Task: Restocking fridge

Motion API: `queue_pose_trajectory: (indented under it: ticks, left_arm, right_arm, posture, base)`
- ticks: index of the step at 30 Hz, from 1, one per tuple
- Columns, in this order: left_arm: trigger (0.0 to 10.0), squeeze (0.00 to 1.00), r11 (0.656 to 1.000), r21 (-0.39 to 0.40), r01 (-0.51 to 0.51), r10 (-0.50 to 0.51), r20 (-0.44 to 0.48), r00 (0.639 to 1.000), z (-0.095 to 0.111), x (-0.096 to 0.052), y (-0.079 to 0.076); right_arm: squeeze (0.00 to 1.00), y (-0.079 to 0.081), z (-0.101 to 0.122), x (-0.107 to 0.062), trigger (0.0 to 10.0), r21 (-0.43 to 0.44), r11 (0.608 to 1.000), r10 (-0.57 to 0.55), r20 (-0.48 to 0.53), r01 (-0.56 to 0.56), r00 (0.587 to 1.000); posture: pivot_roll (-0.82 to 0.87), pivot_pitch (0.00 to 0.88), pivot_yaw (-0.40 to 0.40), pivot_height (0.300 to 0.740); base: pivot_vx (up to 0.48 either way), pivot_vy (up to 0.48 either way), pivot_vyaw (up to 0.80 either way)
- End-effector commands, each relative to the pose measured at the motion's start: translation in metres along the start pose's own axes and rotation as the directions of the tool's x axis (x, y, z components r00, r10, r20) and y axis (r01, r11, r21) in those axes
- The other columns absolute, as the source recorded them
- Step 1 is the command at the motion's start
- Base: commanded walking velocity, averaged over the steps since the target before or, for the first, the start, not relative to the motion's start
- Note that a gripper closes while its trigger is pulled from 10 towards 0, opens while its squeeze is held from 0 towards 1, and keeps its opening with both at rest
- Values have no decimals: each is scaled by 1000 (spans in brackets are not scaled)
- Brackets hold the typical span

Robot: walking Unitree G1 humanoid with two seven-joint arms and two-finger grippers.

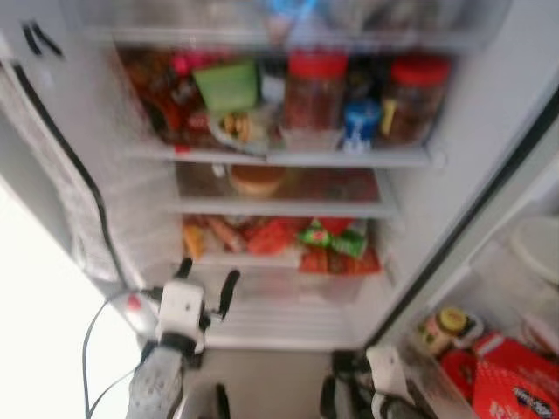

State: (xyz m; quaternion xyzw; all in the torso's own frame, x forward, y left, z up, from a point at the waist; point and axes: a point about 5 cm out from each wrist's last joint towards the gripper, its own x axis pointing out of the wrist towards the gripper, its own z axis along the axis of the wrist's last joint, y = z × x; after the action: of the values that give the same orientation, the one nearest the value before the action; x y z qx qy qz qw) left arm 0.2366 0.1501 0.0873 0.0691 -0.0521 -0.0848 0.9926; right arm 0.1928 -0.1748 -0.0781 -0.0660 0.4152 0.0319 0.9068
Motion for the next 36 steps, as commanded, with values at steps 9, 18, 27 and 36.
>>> queue_pose_trajectory:
  ticks: [9,18,27,36]
  left_arm:
    - [10000,0,1000,-8,-3,2,-28,1000,-3,1,0]
    - [10000,0,1000,-4,9,-9,-33,999,-4,0,-1]
    - [10000,0,1000,-6,17,-17,-34,999,-4,0,-1]
    - [10000,0,1000,-6,16,-16,-34,999,-4,-1,-1]
  right_arm:
    - [0,6,-33,-8,10000,19,1000,22,-129,-20,991]
    - [0,5,-35,-8,10000,21,1000,20,-134,-17,991]
    - [0,5,-35,-9,10000,26,1000,17,-137,-13,990]
    - [0,4,-34,-8,10000,29,1000,13,-131,-10,991]
  posture:
    - [5,75,9,622]
    - [8,68,10,622]
    - [9,75,13,622]
    - [9,79,12,622]
  base:
    - [0,334,0]
    - [0,470,0]
    - [0,472,0]
    - [0,472,0]
